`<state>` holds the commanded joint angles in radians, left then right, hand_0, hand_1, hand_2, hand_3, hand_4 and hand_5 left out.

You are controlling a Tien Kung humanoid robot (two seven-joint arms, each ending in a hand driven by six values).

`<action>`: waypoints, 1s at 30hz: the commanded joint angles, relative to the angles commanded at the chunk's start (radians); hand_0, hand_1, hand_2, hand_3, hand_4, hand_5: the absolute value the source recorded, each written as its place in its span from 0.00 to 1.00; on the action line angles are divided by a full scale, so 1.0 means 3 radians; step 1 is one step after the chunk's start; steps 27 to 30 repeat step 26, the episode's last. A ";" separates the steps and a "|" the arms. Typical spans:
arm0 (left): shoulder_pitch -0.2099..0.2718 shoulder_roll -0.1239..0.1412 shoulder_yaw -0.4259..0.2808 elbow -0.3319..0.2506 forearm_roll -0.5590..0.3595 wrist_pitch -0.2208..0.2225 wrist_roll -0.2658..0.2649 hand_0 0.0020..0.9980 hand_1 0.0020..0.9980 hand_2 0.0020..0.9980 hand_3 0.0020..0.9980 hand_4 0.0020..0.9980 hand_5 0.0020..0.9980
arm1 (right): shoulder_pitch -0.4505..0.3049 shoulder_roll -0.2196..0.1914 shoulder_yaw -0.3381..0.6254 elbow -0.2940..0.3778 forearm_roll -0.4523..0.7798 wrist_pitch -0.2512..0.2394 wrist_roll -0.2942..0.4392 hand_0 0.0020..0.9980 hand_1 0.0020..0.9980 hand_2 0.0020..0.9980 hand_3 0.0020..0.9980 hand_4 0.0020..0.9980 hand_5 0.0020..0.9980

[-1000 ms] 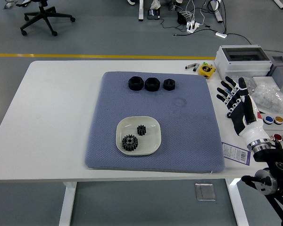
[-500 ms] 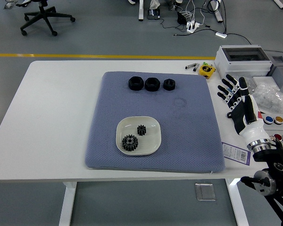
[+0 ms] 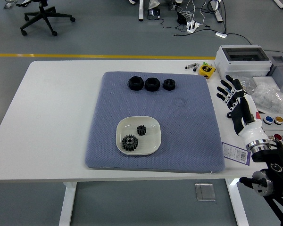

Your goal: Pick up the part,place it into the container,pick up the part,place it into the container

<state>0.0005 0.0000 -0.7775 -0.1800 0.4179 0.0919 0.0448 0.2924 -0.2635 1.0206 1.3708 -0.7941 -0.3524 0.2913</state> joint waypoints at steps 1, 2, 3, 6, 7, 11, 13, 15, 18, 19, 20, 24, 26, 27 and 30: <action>-0.0001 0.0000 -0.0022 0.0000 0.0023 -0.0003 0.0003 0.84 0.79 0.83 0.61 0.53 0.82 | 0.0003 0.0003 0.0000 0.0001 -0.0094 -0.0043 -0.0027 0.86 0.83 0.88 0.93 1.00 0.88; -0.0003 0.0000 -0.0047 0.0000 0.0048 -0.0006 0.0006 0.84 0.79 0.83 0.61 0.53 0.82 | 0.0006 0.0003 -0.0004 0.0003 -0.0185 -0.0062 -0.0047 0.86 0.83 0.88 0.93 1.00 0.88; -0.0005 0.0000 -0.0057 0.0000 0.0057 -0.0008 0.0007 0.84 0.79 0.83 0.61 0.53 0.82 | 0.0006 0.0003 -0.0007 0.0007 -0.0240 -0.0069 -0.0059 0.86 0.83 0.88 0.93 1.00 0.88; -0.0005 0.0000 -0.0037 0.0000 0.0030 -0.0012 0.0001 0.84 0.79 0.82 0.60 0.53 0.82 | 0.0005 0.0009 -0.0010 0.0021 -0.0387 -0.0080 -0.0089 0.86 0.83 0.88 0.92 1.00 0.87; -0.0004 0.0000 -0.0033 0.0000 0.0023 -0.0012 0.0000 0.84 0.79 0.82 0.60 0.53 0.82 | 0.0005 0.0012 -0.0012 0.0022 -0.0389 -0.0080 -0.0090 0.86 0.83 0.88 0.92 1.00 0.87; -0.0004 0.0000 -0.0022 0.0000 0.0013 -0.0011 -0.0003 0.84 0.79 0.82 0.60 0.53 0.82 | 0.0006 0.0020 -0.0021 0.0020 -0.0374 -0.0087 -0.0092 0.86 0.83 0.88 0.92 1.00 0.87; -0.0004 0.0000 -0.0029 0.0000 0.0019 -0.0011 -0.0004 0.84 0.79 0.82 0.60 0.53 0.82 | 0.0001 0.0023 -0.0020 0.0019 -0.0372 -0.0089 -0.0092 0.86 0.83 0.88 0.92 1.00 0.87; -0.0003 0.0000 -0.0035 0.0000 0.0020 -0.0010 -0.0006 0.84 0.79 0.82 0.60 0.53 0.82 | 0.0000 0.0027 -0.0020 0.0018 -0.0369 -0.0092 -0.0093 0.86 0.83 0.88 0.92 1.00 0.87; -0.0002 0.0000 -0.0032 0.0000 0.0021 -0.0010 -0.0007 0.84 0.79 0.82 0.60 0.53 0.82 | -0.0001 0.0030 -0.0020 0.0017 -0.0368 -0.0095 -0.0094 0.86 0.83 0.88 0.91 1.00 0.86; -0.0002 0.0000 -0.0029 0.0000 0.0018 -0.0008 -0.0009 0.84 0.79 0.82 0.60 0.53 0.82 | -0.0002 0.0027 -0.0025 0.0018 -0.0370 -0.0097 -0.0097 0.86 0.83 0.88 0.91 1.00 0.86; -0.0001 0.0000 -0.0026 0.0000 0.0013 -0.0008 -0.0009 0.84 0.79 0.82 0.60 0.53 0.82 | -0.0003 0.0025 -0.0029 0.0019 -0.0376 -0.0096 -0.0103 0.86 0.83 0.88 0.91 1.00 0.86; 0.0003 0.0000 -0.0023 0.0000 0.0021 -0.0006 -0.0002 0.84 0.79 0.82 0.60 0.54 0.82 | -0.0012 0.0031 -0.0026 0.0014 -0.0431 -0.0070 -0.0135 0.86 0.83 0.88 0.91 1.00 0.85; 0.0004 0.0000 -0.0021 0.0000 0.0024 -0.0006 0.0002 0.84 0.79 0.82 0.60 0.54 0.82 | -0.0018 0.0032 -0.0021 0.0011 -0.0487 -0.0051 -0.0161 0.86 0.83 0.88 0.91 1.00 0.85; 0.0004 0.0000 -0.0021 0.0000 0.0024 -0.0006 0.0002 0.84 0.79 0.82 0.60 0.54 0.82 | -0.0018 0.0032 -0.0021 0.0011 -0.0487 -0.0051 -0.0161 0.86 0.83 0.88 0.91 1.00 0.85; 0.0004 0.0000 -0.0021 0.0000 0.0024 -0.0006 0.0002 0.84 0.79 0.82 0.60 0.54 0.82 | -0.0018 0.0032 -0.0021 0.0011 -0.0487 -0.0051 -0.0161 0.86 0.83 0.88 0.91 1.00 0.85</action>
